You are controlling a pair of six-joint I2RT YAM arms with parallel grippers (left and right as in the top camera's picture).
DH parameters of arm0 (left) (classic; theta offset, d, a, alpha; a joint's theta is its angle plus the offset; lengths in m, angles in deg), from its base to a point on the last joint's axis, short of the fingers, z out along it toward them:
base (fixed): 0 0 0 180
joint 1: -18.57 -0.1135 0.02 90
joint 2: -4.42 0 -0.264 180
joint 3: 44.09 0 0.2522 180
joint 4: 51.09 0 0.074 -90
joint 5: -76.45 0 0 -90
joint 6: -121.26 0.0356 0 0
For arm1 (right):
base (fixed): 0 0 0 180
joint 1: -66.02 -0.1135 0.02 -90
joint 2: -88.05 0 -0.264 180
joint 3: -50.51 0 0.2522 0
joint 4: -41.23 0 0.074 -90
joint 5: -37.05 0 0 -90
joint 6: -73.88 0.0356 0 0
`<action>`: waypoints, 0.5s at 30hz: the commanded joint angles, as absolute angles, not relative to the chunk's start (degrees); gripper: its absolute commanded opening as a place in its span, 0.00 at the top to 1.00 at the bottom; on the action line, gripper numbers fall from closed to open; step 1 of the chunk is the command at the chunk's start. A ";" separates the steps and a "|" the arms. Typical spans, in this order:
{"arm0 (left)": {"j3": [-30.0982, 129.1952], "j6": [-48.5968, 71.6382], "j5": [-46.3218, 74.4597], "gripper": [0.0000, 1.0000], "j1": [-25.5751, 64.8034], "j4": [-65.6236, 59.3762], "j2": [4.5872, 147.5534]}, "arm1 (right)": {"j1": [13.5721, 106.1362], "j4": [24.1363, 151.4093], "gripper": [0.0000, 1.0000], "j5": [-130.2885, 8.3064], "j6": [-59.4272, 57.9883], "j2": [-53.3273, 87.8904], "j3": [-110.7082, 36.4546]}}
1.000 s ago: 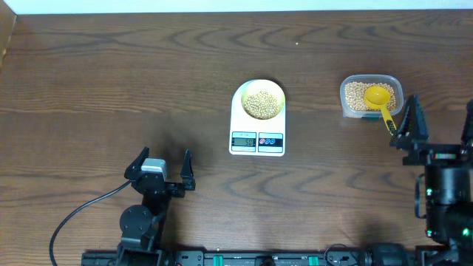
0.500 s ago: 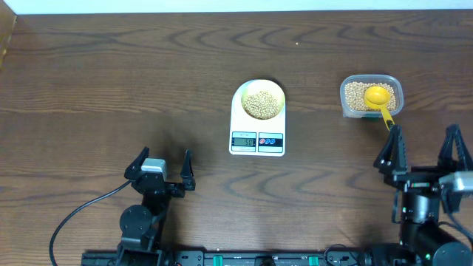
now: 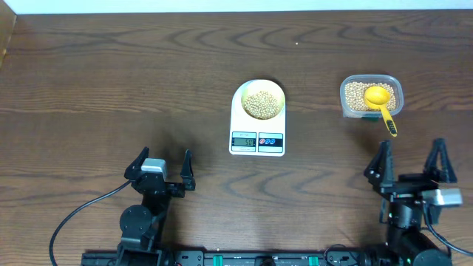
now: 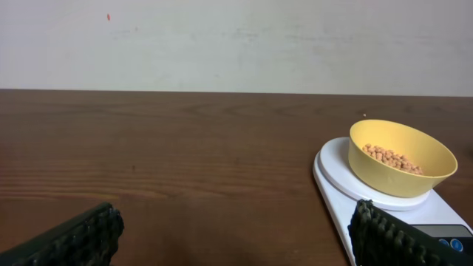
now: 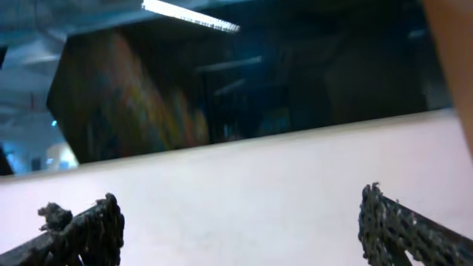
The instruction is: Scoop item into bowl and weigh 50g on scale
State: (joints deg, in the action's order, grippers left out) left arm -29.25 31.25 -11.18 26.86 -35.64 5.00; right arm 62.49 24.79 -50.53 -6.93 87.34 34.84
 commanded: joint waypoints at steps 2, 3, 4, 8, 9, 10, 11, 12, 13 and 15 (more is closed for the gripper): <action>-30.10 31.57 -12.95 0.00 26.55 -33.25 4.65 | 60.72 27.33 0.01 -48.78 -6.34 87.76 36.43; -30.10 31.57 -12.95 0.00 26.55 -33.25 4.65 | 60.54 28.11 0.01 -48.67 -6.34 87.76 36.43; -30.10 31.57 -12.95 0.00 26.55 -33.25 4.67 | 60.41 29.01 0.01 -48.54 -6.34 87.76 36.43; -30.10 31.57 -12.95 0.00 26.55 -33.25 4.67 | 60.35 32.97 0.01 -48.52 -6.36 87.76 36.43; -30.10 31.57 -12.95 0.00 26.55 -33.23 4.65 | 60.35 35.37 0.01 -48.32 -6.42 87.76 36.43; -30.10 31.57 -12.95 0.00 26.55 -33.25 4.65 | 60.35 36.79 0.01 -48.30 -6.64 87.76 36.43; -30.10 31.57 -12.95 0.00 26.55 -33.25 4.65 | 60.35 38.23 0.01 -48.19 -7.10 87.76 36.43; -30.10 31.57 -12.95 0.00 26.55 -33.25 4.65 | 60.35 39.70 0.01 -47.78 -7.19 87.76 36.43; -30.10 31.57 -12.95 0.00 26.55 -33.25 4.65 | 60.35 41.08 0.01 -47.17 -7.17 87.76 36.43; -30.10 31.57 -12.95 0.00 26.55 -33.25 4.65 | 60.35 44.42 0.01 -45.68 -7.19 87.76 36.43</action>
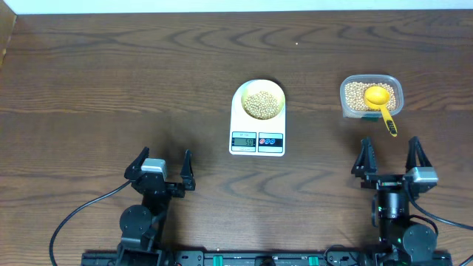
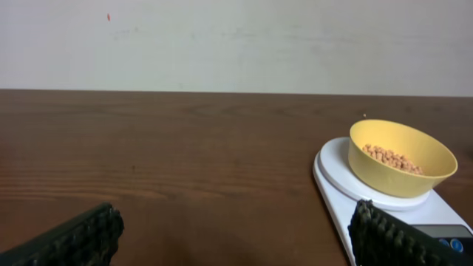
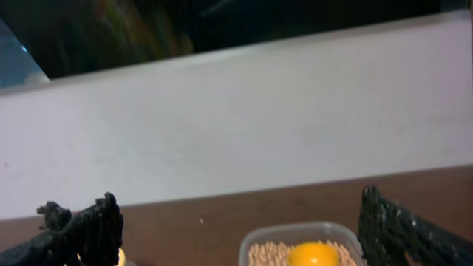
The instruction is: Scoop item into bowl and weigh 50g on scale
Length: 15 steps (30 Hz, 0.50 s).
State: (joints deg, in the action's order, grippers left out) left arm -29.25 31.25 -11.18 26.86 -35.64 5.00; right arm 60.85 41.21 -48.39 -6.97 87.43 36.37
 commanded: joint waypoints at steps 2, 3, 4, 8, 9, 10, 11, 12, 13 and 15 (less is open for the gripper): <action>-30.10 31.57 -12.95 0.00 26.55 -33.25 4.67 | 60.35 47.76 0.01 -44.26 -7.19 87.76 36.43; -30.10 31.57 -12.95 0.00 26.55 -33.25 4.65 | 60.35 49.47 0.01 -43.71 -7.21 87.76 36.43; -30.10 31.57 -12.95 0.00 26.55 -33.25 4.65 | 60.35 50.80 0.01 -43.17 -7.25 87.76 36.43; -30.10 31.57 -12.95 0.00 26.55 -33.25 4.67 | 60.35 55.74 0.01 -42.95 -10.64 87.76 36.43; -30.10 31.57 -12.95 0.00 26.55 -33.23 4.65 | 60.35 56.59 0.01 -43.08 -11.56 87.76 36.43; -30.10 31.57 -12.95 0.00 26.55 -33.25 4.65 | 60.35 57.32 0.01 -43.45 -12.52 87.76 36.45; -30.10 31.57 -12.95 0.00 26.55 -33.25 4.65 | 60.35 57.77 0.01 -44.00 -13.94 87.76 36.43; -30.10 31.57 -12.95 0.00 26.55 -33.25 4.65 | 60.35 57.86 0.01 -44.85 -15.87 87.76 36.43; -30.10 31.57 -12.95 0.00 26.55 -33.25 4.65 | 60.35 57.86 0.01 -45.96 -17.92 87.76 36.45; -30.10 31.57 -12.95 0.00 26.55 -33.25 4.65 | 60.35 58.06 0.01 -49.48 -24.67 87.76 36.45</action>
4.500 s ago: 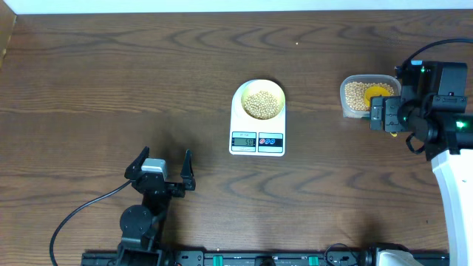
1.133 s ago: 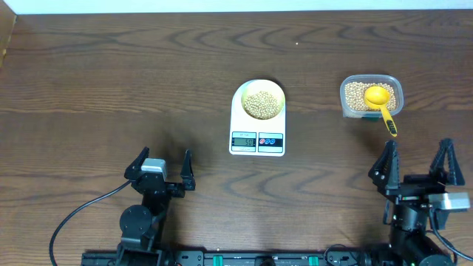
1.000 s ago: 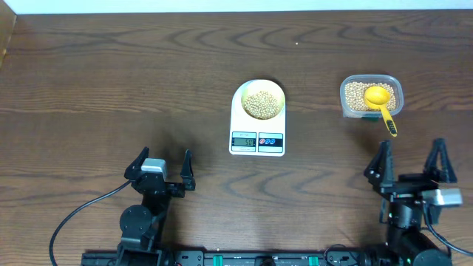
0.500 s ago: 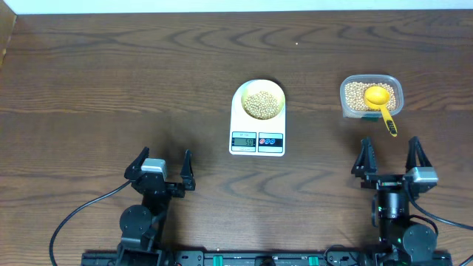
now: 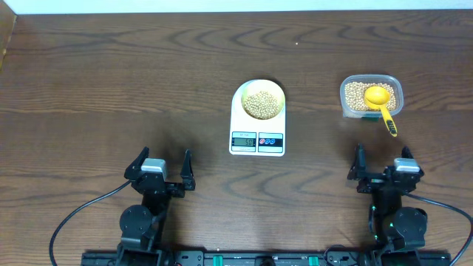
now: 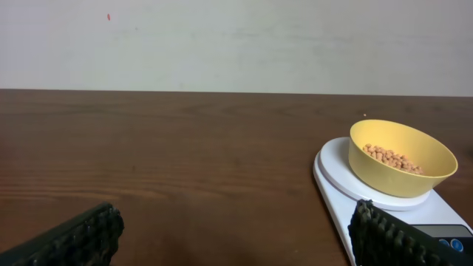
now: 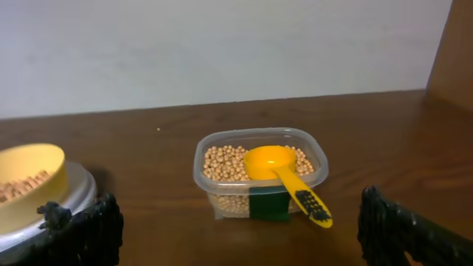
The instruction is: Scoop item into bowl and weigh 50g on scale
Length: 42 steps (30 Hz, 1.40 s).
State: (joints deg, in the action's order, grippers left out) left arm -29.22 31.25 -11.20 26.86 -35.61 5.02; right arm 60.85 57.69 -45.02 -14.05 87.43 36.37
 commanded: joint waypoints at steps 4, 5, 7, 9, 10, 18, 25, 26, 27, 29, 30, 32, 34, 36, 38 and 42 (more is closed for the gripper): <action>-30.10 31.57 -12.95 0.00 26.55 -33.25 4.65 | 60.41 59.37 0.01 -52.17 -32.15 87.74 36.45; -30.10 31.57 -12.95 0.00 26.55 -33.25 4.67 | 60.59 59.35 0.01 -51.87 -32.46 87.74 36.45; -30.10 31.57 -12.95 0.00 26.55 -33.25 4.65 | 61.50 59.33 0.01 -51.84 -32.50 87.74 36.45; -30.10 31.57 -12.95 0.00 26.55 -33.25 4.65 | 62.88 59.33 0.01 -52.04 -32.46 87.74 36.45; -30.10 31.57 -12.95 0.00 26.55 -33.25 4.67 | 63.60 59.35 0.01 -52.06 -32.43 87.74 36.45; -30.10 31.57 -12.95 0.00 26.55 -33.25 4.65 | 64.96 59.39 0.01 -52.04 -29.37 87.74 36.45; -30.10 31.57 -12.95 0.00 26.55 -33.25 4.65 | 64.85 59.37 0.01 -52.02 -28.59 87.74 36.45; -30.10 31.57 -12.95 0.00 26.55 -33.25 4.65 | 64.85 59.37 0.01 -51.98 -28.32 87.74 36.45; -30.10 31.57 -12.95 0.00 26.55 -33.25 4.65 | 64.85 59.37 0.01 -52.02 -28.32 87.74 36.45; -30.10 31.57 -12.95 0.00 26.55 -33.25 4.65 | 64.85 59.37 0.01 -51.87 -27.21 87.74 36.45; -30.10 31.57 -12.95 0.00 26.55 -33.25 4.67 | 64.85 59.35 0.01 -51.84 -26.82 87.74 36.45; -30.10 31.57 -12.95 0.00 26.55 -33.25 4.65 | 64.85 59.35 0.01 -51.82 -26.45 87.76 36.45; -30.10 31.57 -12.95 0.00 26.55 -33.25 4.65 | 64.85 59.35 0.01 -51.78 -26.45 87.74 36.45; -30.10 31.57 -12.95 0.00 26.55 -33.25 4.67 | 64.85 59.30 0.01 -51.58 -26.42 87.76 36.45; -30.10 31.57 -12.95 0.00 26.55 -33.25 4.65 | 64.87 59.26 0.01 -51.10 -26.42 87.74 36.45; -30.10 31.57 -12.95 0.00 26.55 -33.25 4.65 | 64.85 59.00 0.01 -49.16 -26.40 87.76 36.43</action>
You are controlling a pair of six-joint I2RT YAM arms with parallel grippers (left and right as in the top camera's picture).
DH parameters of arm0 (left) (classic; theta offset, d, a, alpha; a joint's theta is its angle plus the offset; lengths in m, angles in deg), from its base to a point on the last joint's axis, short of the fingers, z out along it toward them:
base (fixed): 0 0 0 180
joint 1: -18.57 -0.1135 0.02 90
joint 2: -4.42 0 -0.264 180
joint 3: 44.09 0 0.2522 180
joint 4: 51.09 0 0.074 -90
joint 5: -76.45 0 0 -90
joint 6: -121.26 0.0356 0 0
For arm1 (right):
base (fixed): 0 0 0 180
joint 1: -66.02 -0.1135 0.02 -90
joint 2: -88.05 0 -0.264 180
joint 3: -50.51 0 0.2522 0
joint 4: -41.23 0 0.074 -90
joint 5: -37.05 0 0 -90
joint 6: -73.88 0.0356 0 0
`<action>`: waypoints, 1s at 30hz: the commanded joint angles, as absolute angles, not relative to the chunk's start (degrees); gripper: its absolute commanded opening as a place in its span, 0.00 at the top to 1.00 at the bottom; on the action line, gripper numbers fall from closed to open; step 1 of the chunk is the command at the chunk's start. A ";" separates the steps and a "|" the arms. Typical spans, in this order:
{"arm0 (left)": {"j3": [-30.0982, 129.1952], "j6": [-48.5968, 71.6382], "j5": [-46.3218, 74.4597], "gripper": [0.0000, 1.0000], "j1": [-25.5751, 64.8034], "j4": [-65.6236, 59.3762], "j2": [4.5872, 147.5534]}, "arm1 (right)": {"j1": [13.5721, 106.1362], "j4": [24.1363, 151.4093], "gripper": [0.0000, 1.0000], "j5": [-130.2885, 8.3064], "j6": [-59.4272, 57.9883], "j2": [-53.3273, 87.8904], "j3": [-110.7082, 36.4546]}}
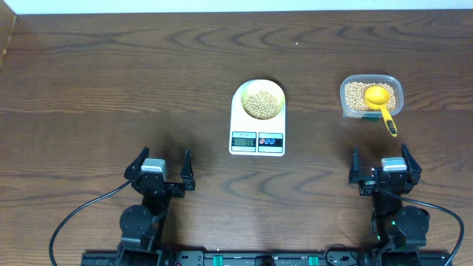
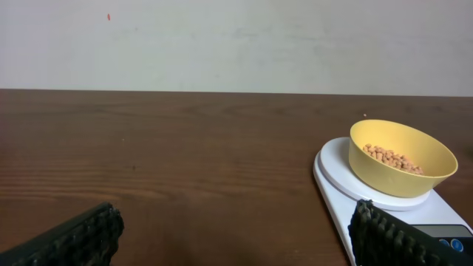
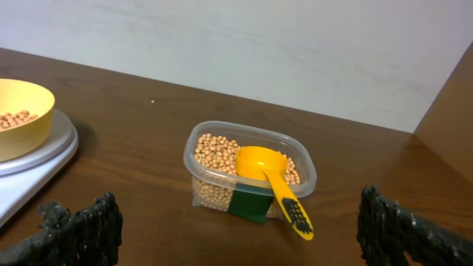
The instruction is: Scoop item into bowl and weigh 50g on scale
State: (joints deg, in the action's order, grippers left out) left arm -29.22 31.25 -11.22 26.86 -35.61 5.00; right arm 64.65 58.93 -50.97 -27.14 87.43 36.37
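Observation:
A yellow bowl (image 1: 259,101) holding beans (image 1: 259,104) sits on the white scale (image 1: 257,140), which shows in the left wrist view as bowl (image 2: 401,158) and scale (image 2: 347,192). At the right stands a clear tub of beans (image 1: 370,96) with a yellow scoop (image 1: 380,101) resting in it, handle over the rim; in the right wrist view the tub (image 3: 249,176) and the scoop (image 3: 275,185) lie ahead. My left gripper (image 1: 159,167) is open and empty near the front edge. My right gripper (image 1: 385,168) is open and empty, below the tub.
The brown wooden table (image 1: 111,81) stretches around the scale. A pale wall (image 2: 236,41) rises behind the table's far edge. A wooden panel (image 3: 451,125) stands at the right in the right wrist view.
My right gripper has shifted slightly on the table's front right and turned a little, so the tub sits further left in its view. The left arm, bowl, scale and scoop are unchanged.
My right gripper was raised and tilted up, seeing only ceiling and wall, at the far right. Then it lay lower and further left with the tub edging into view. It has since levelled out facing the tub, open throughout. The left arm stayed still.

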 commanded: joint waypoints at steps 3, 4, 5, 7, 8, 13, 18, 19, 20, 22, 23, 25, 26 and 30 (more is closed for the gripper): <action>-30.10 31.57 -12.95 0.00 26.55 -33.25 4.65 | 64.85 58.78 0.01 -46.90 -24.30 87.74 36.43; -30.10 31.57 -12.95 0.00 26.55 -33.25 4.65 | 64.85 58.76 0.01 -46.66 -24.22 87.76 36.43; -30.10 31.57 -12.95 0.00 26.55 -33.25 4.67 | 64.85 58.71 0.01 -46.47 -24.26 87.74 36.43; -30.10 31.57 -12.95 0.00 26.55 -33.25 4.65 | 64.85 58.65 0.01 -45.64 -23.95 87.76 36.43; -30.10 31.57 -12.95 0.00 26.55 -33.25 4.65 | 64.85 58.58 0.01 -44.81 -23.58 87.74 36.43; -30.10 31.57 -12.95 0.00 26.55 -33.25 4.65 | 64.85 58.19 0.01 -40.85 -20.00 87.74 36.43; -30.10 31.57 -12.95 0.00 26.55 -33.25 4.65 | 64.85 58.19 0.01 -41.09 -21.35 87.74 36.43; -30.10 31.57 -12.95 0.00 26.55 -33.25 4.65 | 64.85 58.19 0.01 -41.13 -21.33 87.74 36.43; -30.10 31.57 -12.95 0.00 26.55 -33.25 4.65 | 64.85 58.19 0.01 -41.42 -21.33 87.74 36.43; -30.10 31.57 -12.95 0.00 26.55 -33.25 4.65 | 64.76 58.19 0.01 -41.72 -21.31 87.76 36.43; -30.10 31.57 -12.95 0.00 26.55 -33.25 4.67 | 64.67 58.19 0.01 -41.75 -21.31 87.76 36.43; -30.10 31.57 -12.95 0.00 26.55 -33.25 4.65 | 64.41 58.19 0.01 -41.75 -21.31 87.76 36.43; -30.10 31.57 -12.95 0.00 26.55 -33.25 4.65 | 64.41 58.19 0.01 -41.72 -21.31 87.76 36.43; -30.10 31.57 -12.95 0.00 26.55 -33.25 4.65 | 64.41 58.19 0.01 -41.72 -21.31 87.76 36.43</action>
State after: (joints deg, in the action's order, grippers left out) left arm -29.22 31.25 -11.22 26.86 -35.61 5.00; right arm 64.63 58.08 -42.80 -21.92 87.43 36.37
